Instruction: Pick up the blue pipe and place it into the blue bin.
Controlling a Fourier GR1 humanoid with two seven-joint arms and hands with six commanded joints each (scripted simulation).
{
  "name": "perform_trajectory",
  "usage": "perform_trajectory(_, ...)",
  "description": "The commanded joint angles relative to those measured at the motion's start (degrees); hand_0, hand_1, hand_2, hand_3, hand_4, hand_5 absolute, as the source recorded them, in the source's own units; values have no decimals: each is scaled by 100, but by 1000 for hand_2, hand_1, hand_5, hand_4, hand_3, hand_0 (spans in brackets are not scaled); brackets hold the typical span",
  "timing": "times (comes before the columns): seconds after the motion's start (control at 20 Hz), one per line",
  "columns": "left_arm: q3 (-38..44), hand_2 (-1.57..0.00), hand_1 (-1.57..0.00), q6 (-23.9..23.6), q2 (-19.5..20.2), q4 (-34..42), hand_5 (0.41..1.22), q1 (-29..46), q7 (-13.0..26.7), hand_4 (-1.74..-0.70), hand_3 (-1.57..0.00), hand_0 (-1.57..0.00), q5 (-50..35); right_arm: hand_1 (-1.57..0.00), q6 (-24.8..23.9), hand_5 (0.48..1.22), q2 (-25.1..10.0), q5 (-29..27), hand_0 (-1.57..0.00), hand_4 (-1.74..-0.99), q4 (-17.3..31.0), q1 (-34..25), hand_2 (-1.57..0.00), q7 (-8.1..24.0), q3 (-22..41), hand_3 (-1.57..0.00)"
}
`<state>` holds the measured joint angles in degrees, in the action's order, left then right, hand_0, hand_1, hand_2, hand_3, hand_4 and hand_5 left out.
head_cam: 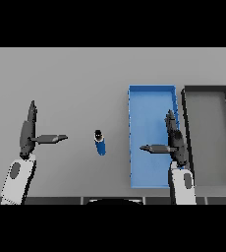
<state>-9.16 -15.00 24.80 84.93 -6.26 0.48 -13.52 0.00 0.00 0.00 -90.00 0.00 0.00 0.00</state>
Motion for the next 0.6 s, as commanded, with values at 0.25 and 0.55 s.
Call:
perform_trajectory(0.25, -49, 1, 1, -50, -70, 32, 586, 24, -73, -1006, 1, 1, 44, 1, 28, 603, -47, -56, 1, -1222, -20, 11, 1, -11, -44, 1)
perform_trajectory(0.55, -414, 1, 1, 1392, 907, 118, 587, 400, -750, -1007, 1, 1, 145, 1, 459, 599, -762, 570, 1, -1231, -609, 561, 1, -461, 398, 1)
